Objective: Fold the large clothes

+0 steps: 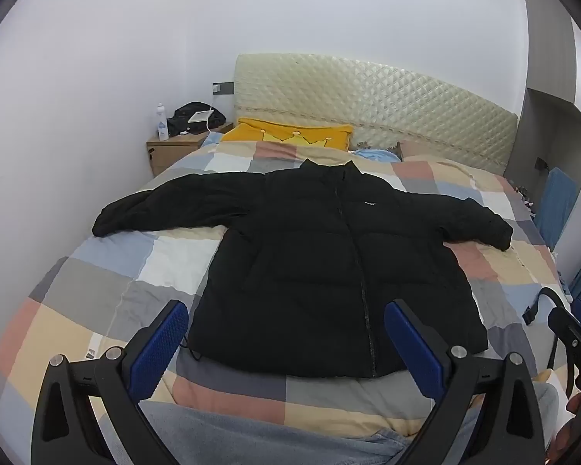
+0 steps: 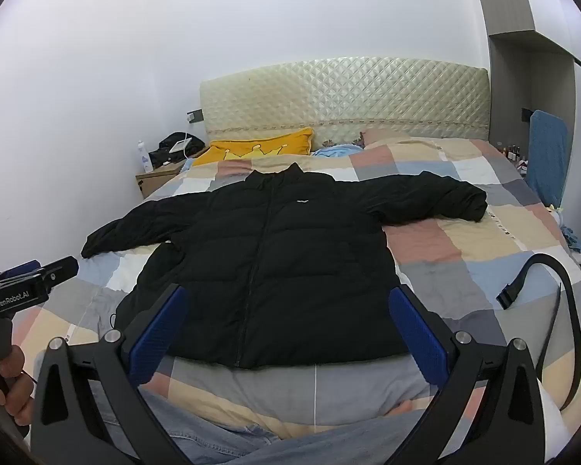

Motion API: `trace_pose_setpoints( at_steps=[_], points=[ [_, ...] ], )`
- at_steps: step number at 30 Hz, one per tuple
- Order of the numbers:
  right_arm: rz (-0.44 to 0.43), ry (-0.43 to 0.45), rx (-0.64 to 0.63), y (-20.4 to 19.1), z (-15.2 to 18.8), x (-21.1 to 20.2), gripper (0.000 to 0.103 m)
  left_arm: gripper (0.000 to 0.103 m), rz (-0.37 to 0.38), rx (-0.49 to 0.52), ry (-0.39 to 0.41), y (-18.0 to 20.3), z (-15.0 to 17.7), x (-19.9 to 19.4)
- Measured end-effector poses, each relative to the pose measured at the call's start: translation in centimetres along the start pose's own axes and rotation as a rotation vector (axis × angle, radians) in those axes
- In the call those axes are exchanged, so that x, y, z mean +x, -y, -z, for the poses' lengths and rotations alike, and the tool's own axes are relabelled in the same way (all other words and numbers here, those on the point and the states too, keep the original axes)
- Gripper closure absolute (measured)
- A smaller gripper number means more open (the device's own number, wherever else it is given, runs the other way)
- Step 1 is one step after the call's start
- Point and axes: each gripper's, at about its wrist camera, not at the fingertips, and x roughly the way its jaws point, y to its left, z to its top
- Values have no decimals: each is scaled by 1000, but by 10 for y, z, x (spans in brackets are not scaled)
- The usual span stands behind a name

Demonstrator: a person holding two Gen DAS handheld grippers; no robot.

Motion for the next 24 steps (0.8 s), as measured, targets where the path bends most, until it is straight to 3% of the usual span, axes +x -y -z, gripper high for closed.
trace_pose_setpoints(
  at_steps=[24],
  points=[
    [16,15,2,3,-1,-6,0,0,12,2,-15,1,3,-1]
  ],
)
